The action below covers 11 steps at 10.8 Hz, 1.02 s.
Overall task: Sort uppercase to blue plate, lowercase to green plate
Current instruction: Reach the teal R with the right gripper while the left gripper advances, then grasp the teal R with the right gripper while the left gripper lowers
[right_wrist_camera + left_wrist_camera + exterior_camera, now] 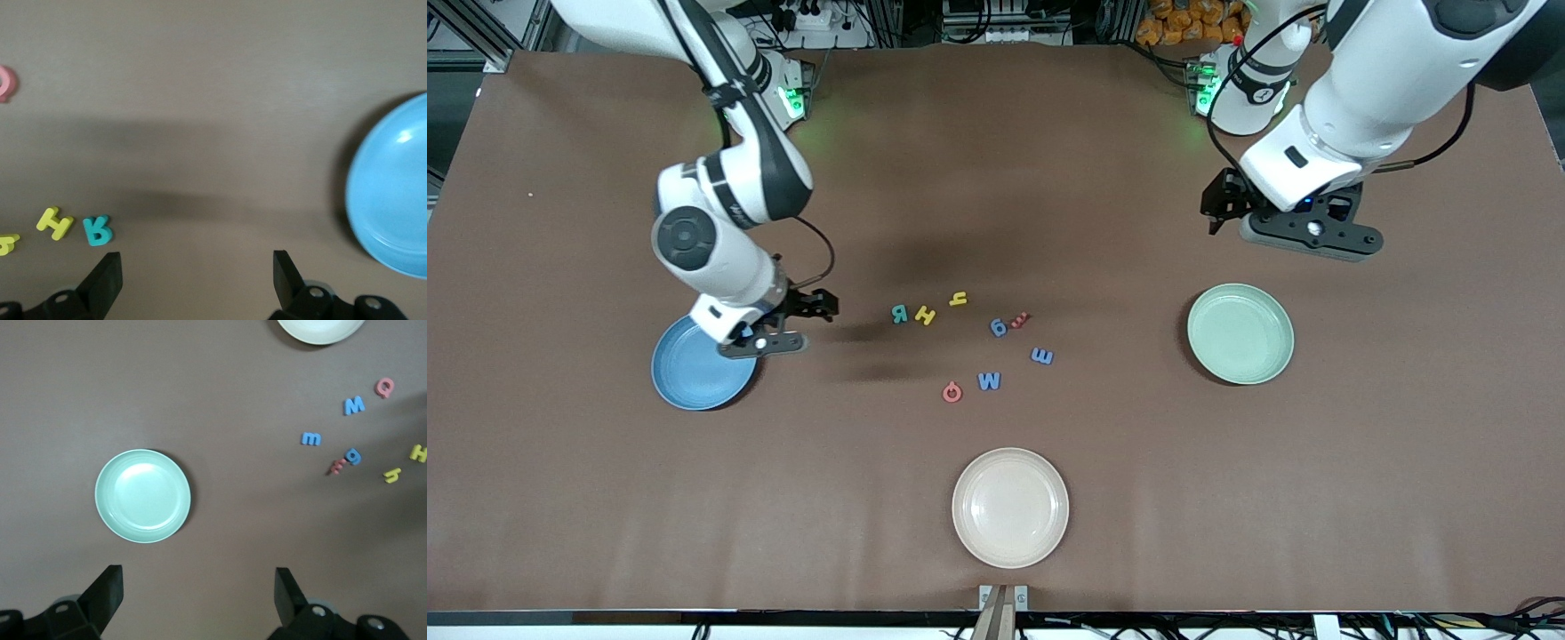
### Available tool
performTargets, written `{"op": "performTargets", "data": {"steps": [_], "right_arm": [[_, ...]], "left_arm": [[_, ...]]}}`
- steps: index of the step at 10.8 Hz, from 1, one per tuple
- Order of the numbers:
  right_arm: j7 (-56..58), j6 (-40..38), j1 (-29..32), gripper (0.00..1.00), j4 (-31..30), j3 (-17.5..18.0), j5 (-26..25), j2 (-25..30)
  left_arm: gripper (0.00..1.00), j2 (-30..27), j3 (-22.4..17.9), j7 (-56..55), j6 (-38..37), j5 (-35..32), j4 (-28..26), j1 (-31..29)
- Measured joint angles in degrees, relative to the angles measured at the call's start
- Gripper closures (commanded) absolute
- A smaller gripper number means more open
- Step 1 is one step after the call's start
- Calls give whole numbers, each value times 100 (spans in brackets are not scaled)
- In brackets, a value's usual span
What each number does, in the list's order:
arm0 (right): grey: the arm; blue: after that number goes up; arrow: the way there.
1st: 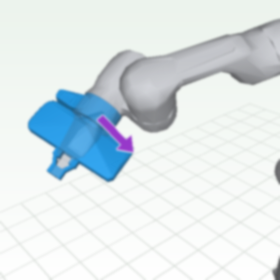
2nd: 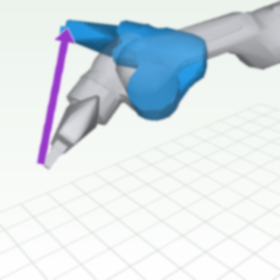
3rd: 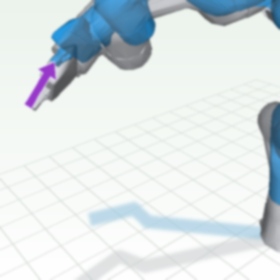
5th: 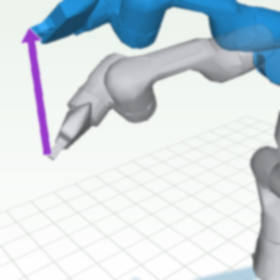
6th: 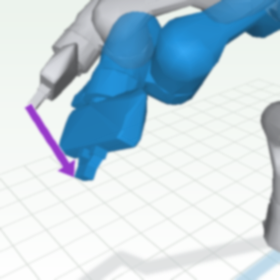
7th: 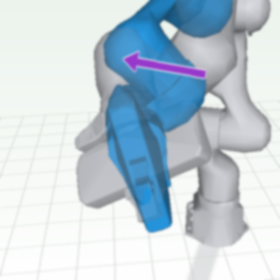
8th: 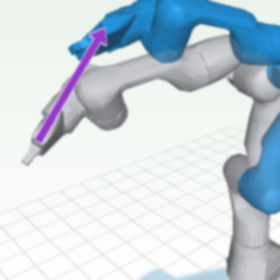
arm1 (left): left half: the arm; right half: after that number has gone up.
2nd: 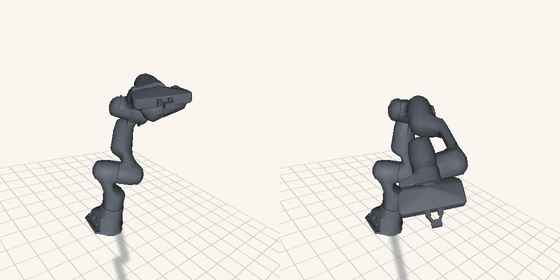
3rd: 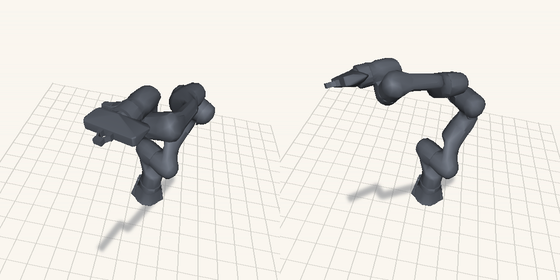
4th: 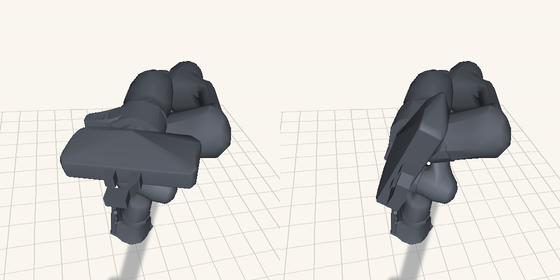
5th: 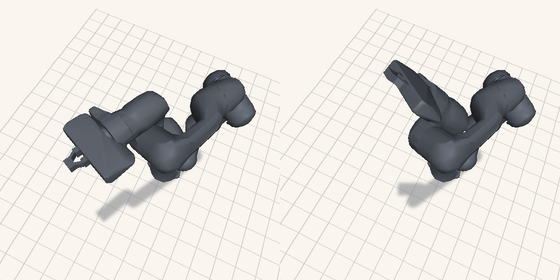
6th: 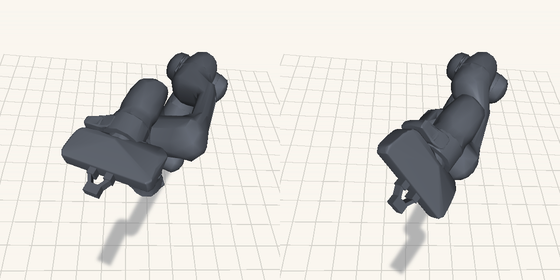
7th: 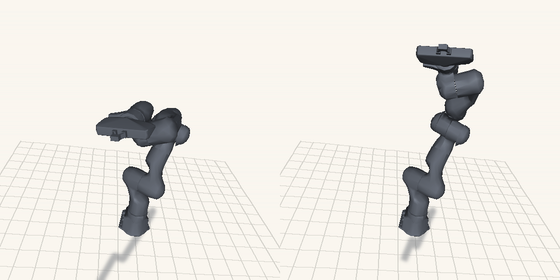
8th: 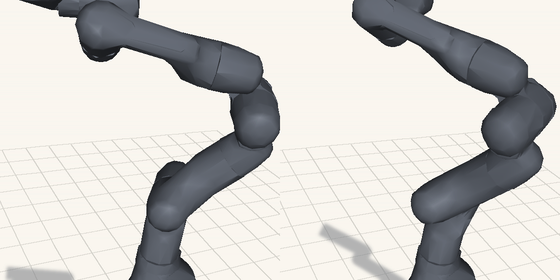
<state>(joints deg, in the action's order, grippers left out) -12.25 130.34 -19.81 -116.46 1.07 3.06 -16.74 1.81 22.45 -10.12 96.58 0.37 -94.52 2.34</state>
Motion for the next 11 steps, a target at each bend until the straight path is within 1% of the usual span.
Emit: {"op": "performTargets", "data": {"steps": [3,6,7,9,11], "right_arm": [[-10,671,-273,0,-12,70,-3,-554],[-243,1008,-598,0,-1,75,-5,-947],[-398,1086,-700,0,6,78,-16,-1020],[-661,1121,-844,0,17,85,-120,-1101],[-887,1121,-861,0,11,141,-229,-1112]], "left_arm": [[0,0,88,-24,6,-2,-4,8],[0,133,82,-368,9,-2,-30,-5],[0,311,82,-450,79,-2,-47,-5],[0,865,85,-862,487,37,-47,29],[0,1469,79,-1490,1231,59,-41,213]]}}
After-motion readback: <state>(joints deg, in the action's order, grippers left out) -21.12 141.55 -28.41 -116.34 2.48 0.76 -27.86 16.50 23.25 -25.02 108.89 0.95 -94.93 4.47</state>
